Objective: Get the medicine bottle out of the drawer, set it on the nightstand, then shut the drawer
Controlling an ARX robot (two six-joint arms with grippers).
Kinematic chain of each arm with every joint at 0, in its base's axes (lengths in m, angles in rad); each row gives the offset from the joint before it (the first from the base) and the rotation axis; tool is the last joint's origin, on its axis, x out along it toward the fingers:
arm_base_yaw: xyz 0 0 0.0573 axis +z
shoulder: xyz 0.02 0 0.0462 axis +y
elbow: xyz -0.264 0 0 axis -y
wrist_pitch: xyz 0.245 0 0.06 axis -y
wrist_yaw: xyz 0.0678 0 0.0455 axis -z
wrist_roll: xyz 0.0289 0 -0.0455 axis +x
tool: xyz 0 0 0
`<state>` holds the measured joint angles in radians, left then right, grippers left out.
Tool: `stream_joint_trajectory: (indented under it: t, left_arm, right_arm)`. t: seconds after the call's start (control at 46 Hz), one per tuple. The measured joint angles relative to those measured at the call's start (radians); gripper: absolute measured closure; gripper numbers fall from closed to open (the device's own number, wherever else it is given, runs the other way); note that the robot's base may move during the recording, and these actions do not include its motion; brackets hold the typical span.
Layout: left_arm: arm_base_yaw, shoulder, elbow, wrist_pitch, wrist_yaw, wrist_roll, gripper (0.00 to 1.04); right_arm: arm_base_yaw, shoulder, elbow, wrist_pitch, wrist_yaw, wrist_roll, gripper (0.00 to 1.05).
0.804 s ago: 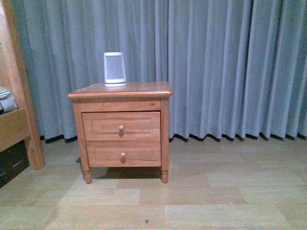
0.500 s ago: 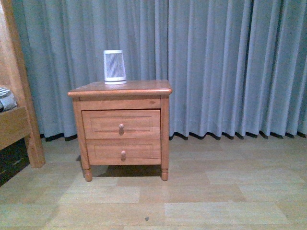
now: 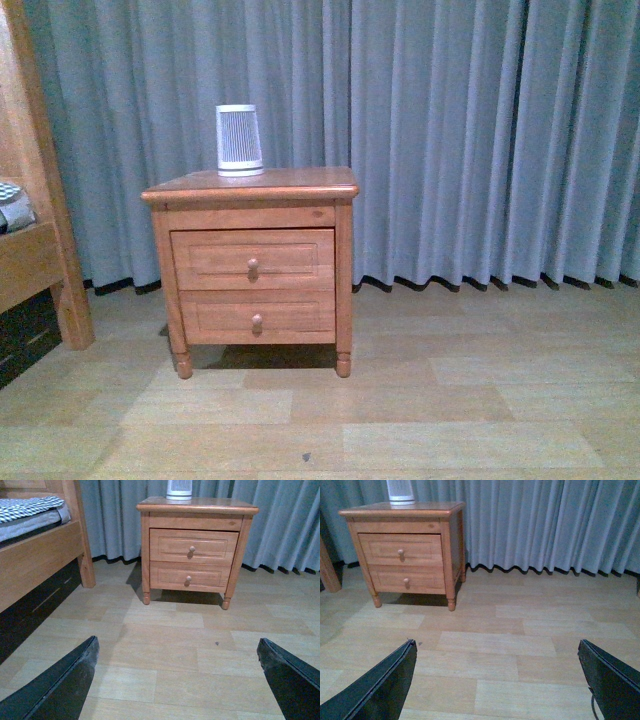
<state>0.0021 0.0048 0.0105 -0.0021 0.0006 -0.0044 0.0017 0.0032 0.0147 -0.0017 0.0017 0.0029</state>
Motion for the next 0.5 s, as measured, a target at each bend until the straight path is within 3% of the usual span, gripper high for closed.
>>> stream_joint_trajectory:
  t: [0.5]
  left_arm:
    - [0.000, 0.000, 0.000, 0.000, 0.000, 0.000, 0.07]
  right_arm:
    - [0.000, 0.000, 0.000, 0.000, 0.000, 0.000, 0.07]
